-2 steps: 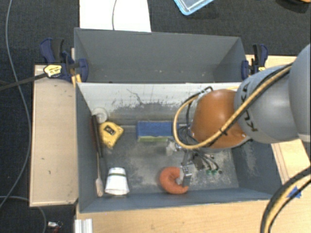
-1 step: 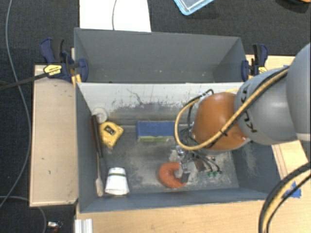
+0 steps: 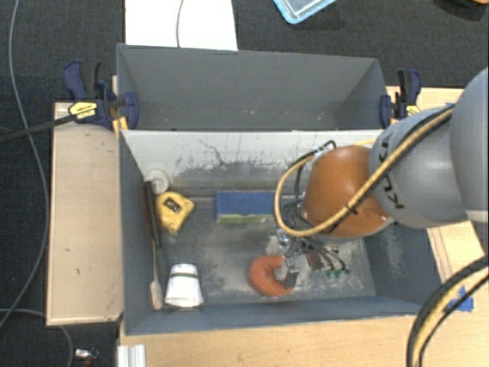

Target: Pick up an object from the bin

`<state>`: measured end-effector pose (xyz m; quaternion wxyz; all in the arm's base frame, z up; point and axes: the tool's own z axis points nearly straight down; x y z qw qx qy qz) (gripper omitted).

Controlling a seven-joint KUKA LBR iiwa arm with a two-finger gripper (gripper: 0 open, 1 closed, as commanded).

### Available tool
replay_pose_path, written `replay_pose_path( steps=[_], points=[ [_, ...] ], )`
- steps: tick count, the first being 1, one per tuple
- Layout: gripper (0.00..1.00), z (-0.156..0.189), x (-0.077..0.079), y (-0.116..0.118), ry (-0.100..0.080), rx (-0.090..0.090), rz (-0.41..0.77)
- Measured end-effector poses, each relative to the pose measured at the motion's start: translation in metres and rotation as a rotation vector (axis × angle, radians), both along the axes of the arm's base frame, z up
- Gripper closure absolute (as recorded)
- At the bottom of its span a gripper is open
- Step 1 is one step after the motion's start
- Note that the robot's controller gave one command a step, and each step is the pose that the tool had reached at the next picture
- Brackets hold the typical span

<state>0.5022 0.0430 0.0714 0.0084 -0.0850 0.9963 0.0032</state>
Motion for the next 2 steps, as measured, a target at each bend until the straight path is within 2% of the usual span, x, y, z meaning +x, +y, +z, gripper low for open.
replay_pose_path(
  steps=[2],
  points=[
    [1.00, 0.129, -0.002, -0.012, 0.005, 0.000, 0.000]
  ],
)
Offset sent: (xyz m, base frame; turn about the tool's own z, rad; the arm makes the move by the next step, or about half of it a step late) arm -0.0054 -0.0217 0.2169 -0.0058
